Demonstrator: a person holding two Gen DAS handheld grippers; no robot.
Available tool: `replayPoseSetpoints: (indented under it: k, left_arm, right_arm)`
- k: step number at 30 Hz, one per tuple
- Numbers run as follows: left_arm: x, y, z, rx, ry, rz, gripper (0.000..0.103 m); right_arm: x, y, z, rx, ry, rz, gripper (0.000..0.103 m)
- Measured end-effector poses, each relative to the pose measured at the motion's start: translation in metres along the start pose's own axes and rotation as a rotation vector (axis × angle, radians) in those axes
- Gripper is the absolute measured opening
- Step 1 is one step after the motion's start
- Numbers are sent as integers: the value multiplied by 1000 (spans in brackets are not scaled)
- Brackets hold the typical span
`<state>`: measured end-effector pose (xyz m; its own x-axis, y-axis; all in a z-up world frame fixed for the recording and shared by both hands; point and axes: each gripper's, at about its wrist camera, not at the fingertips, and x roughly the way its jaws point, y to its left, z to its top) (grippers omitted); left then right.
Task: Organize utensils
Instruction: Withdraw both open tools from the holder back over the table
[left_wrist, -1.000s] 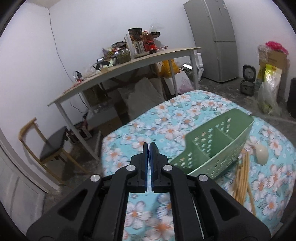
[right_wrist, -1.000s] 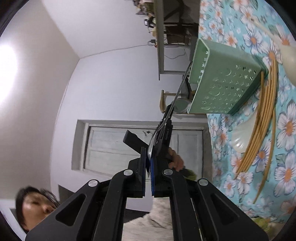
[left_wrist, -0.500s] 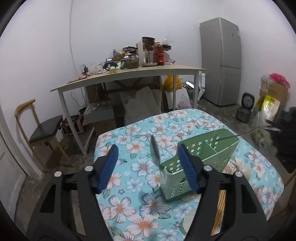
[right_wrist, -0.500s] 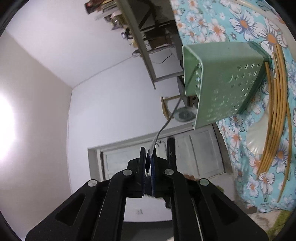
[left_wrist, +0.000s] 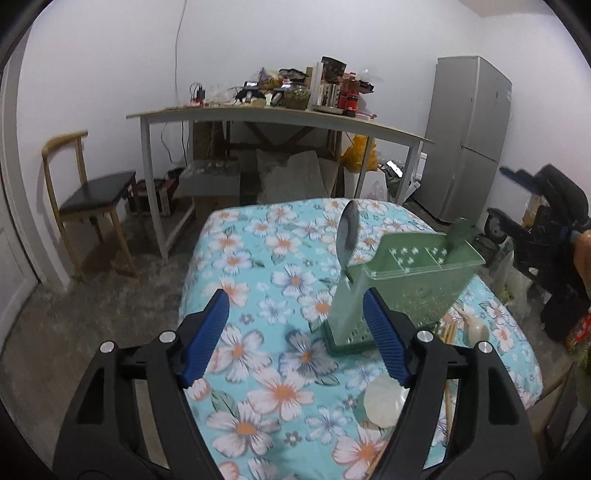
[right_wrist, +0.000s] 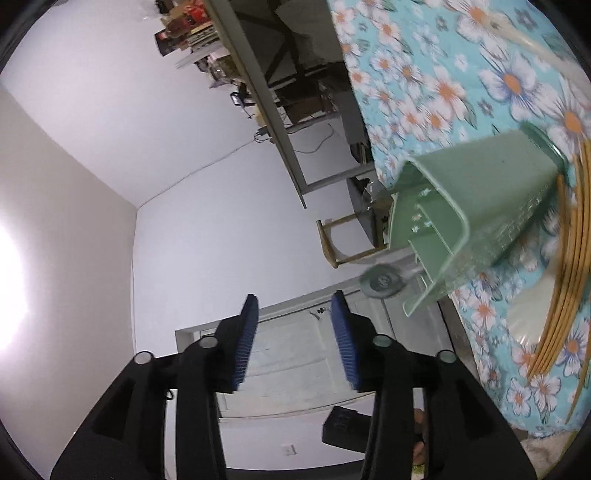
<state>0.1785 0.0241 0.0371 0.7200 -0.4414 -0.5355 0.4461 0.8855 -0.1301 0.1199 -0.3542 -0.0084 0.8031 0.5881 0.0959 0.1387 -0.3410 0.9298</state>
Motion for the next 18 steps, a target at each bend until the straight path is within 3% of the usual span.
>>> replayPoseSetpoints:
  k: [6,10,14,18]
  left_arm:
    - [7,-2,-15,-26,39,-49,74]
    - [10,-6,-21,-42,33,-67,74]
    - [8,-8,-28,-64,-4,-51,74]
    - [18,-14,-35,-42,43,-60,74]
  right_arm:
    - [-8,18,-3,-68,0,24,52]
    - [-16,39,-17,-206,29,20,56]
    - [-31,48,-35,-358,40,-74,61]
    - [-56,30,-44,-436,7,-214,61]
